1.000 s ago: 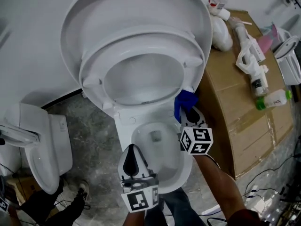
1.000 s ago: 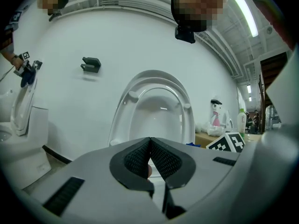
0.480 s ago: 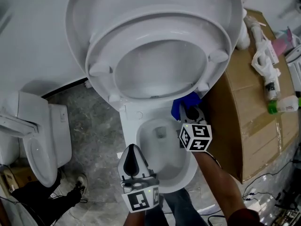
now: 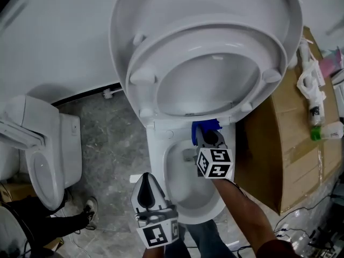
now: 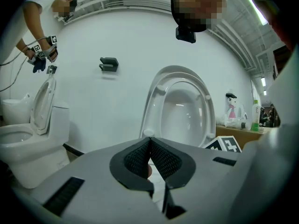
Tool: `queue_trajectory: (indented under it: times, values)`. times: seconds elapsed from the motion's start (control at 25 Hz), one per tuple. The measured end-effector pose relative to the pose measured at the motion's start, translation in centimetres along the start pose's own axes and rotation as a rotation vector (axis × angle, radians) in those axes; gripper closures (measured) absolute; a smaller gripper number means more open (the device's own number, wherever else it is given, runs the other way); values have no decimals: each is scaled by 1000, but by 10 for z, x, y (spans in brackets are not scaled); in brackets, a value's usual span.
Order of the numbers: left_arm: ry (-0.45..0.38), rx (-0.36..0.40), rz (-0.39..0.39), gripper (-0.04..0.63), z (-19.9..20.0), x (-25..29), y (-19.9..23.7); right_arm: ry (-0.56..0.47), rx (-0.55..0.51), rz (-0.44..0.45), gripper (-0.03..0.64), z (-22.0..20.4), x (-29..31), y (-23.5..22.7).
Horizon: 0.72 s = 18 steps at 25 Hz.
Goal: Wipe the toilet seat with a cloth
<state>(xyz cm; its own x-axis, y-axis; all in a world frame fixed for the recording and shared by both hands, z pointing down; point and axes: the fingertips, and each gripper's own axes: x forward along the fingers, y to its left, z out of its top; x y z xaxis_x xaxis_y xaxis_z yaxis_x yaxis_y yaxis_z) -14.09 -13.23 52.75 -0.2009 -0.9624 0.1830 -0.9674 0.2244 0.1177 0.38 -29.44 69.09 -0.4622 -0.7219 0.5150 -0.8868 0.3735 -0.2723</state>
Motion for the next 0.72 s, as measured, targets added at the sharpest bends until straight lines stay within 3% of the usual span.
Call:
queue_trajectory:
  times: [0.44,0.72]
  values:
    - [-10,-9,60,580,4,-16,35,45,-61,135,560,-9,21,74]
    - [-15,-13,81,580,14,-23,54,44,-91,183,561,-3,11,98]
